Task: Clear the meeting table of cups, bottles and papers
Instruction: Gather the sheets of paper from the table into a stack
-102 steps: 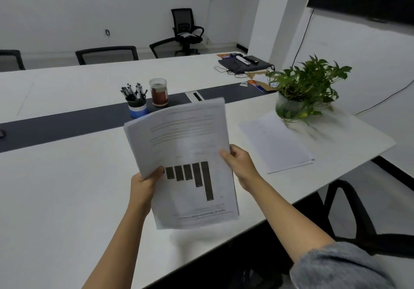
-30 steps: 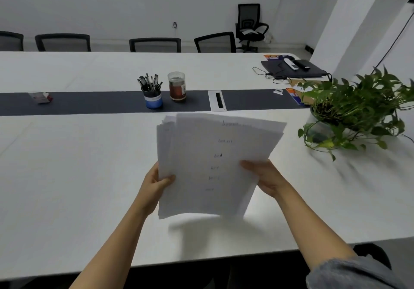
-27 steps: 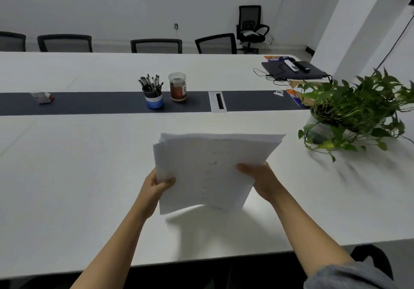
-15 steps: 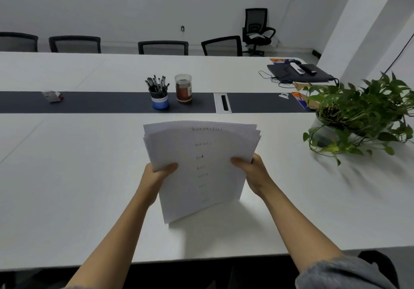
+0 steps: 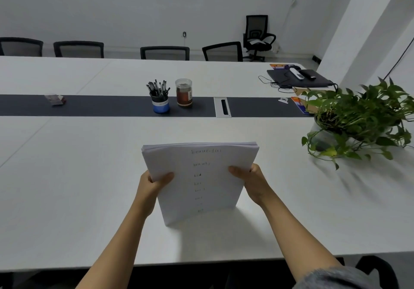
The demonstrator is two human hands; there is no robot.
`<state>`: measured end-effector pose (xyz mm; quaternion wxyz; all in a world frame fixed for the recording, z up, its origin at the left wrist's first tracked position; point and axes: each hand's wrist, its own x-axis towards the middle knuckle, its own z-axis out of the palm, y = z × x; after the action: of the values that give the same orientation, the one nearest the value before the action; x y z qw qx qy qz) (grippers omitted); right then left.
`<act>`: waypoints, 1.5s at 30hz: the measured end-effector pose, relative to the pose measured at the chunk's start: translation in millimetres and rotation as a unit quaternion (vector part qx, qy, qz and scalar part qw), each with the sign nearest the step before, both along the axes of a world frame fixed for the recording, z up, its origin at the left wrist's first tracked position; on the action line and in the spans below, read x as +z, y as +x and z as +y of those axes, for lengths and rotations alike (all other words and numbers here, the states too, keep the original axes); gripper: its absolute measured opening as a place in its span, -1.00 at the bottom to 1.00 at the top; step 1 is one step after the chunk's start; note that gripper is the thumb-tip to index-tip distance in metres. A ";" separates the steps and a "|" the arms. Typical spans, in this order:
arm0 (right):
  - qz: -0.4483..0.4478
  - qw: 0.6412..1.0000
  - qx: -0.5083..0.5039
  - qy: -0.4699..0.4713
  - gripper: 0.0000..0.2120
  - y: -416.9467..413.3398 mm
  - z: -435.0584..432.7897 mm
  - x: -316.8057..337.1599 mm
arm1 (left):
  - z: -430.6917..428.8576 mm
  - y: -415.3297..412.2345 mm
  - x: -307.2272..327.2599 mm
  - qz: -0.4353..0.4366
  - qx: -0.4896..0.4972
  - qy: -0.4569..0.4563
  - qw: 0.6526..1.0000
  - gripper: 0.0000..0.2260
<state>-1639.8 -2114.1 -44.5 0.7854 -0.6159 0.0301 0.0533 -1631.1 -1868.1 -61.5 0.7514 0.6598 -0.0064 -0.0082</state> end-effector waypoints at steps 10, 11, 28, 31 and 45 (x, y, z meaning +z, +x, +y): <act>0.015 0.999 -0.044 -0.001 -0.81 0.8 8.5 1.8 | -11.2 -17.8 -5.0 0.059 0.042 -0.004 0.997 -0.56; 0.013 0.999 -0.050 -0.006 -0.90 -0.5 13.1 8.3 | -9.6 -20.0 -0.7 0.057 0.049 -0.005 0.997 -0.58; -0.049 0.920 0.297 -0.253 -0.81 -38.3 281.0 43.9 | 278.0 -129.4 75.2 0.099 0.353 -0.147 0.919 -0.79; -0.055 0.905 0.343 -0.246 -0.73 -62.0 355.3 43.4 | 351.9 -176.3 72.0 0.155 0.349 -0.171 0.908 -0.74; 0.001 0.900 0.404 -0.163 -0.88 -142.3 609.8 11.1 | 503.6 -347.0 10.3 0.171 0.398 -0.120 0.893 -0.77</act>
<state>-1782.1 -1504.2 -33.4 0.5849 -0.6947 -0.2125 0.3608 -1978.1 -1364.5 -51.2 0.7549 0.5003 0.3840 0.1799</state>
